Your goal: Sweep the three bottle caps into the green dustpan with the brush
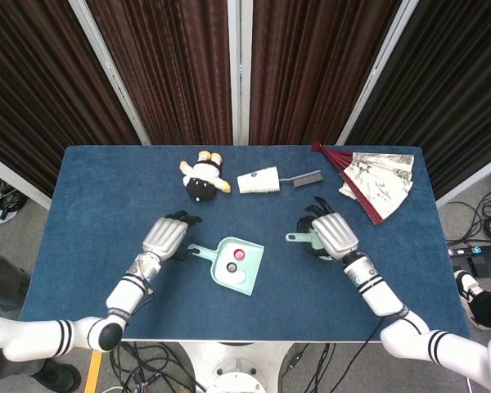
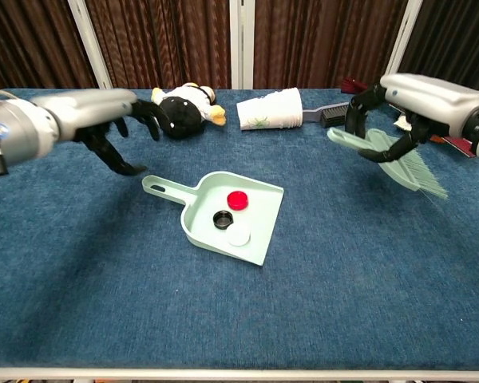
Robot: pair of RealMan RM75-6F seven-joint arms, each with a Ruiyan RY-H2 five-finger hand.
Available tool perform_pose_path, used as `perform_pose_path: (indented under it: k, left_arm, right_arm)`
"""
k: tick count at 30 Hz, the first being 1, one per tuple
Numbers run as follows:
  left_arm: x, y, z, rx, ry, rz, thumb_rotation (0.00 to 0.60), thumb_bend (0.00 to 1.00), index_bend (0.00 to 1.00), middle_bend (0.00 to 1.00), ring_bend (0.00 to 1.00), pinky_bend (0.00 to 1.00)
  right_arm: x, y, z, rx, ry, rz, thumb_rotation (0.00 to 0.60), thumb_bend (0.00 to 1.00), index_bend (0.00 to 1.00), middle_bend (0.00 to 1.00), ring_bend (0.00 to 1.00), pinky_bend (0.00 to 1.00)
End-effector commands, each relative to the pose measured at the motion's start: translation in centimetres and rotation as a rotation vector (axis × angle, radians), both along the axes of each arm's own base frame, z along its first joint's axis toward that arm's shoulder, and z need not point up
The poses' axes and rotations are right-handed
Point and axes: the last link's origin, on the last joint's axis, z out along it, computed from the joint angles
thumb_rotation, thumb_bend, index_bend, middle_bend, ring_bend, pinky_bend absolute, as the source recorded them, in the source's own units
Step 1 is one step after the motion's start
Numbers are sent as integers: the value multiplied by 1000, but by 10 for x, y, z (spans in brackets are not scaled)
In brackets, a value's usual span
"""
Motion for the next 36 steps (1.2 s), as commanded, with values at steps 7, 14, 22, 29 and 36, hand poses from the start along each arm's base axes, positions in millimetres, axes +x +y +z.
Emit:
perform_pose_path:
  k: [7,14,22,29,36]
  left_arm:
    - [-57,4,66,223,-5,135,600,265,195,247,131,233]
    - [-97,-4,100,335,37,214,600,255,201,247,131,223]
    - [-140,-47,133,434,243,182,600,255,225,253,131,198]
    - [-148,-98,135,501,240,147,600,237,226,243,131,181]
    - [-138,-141,123,506,200,153,600,207,226,230,131,158]
  right_arm:
    - [-20,7,-16,69,305,12,600,341,269,286,0,0]
    - [-33,11,14,-45,198,-78,600,165,0,126,0,0]
    - [-78,55,89,-208,8,-201,600,279,0,137,0,0]
    - [-96,118,121,-310,-73,-248,600,280,0,121,0,0]
    - [-98,163,128,-357,-110,-288,600,280,0,126,0,0]
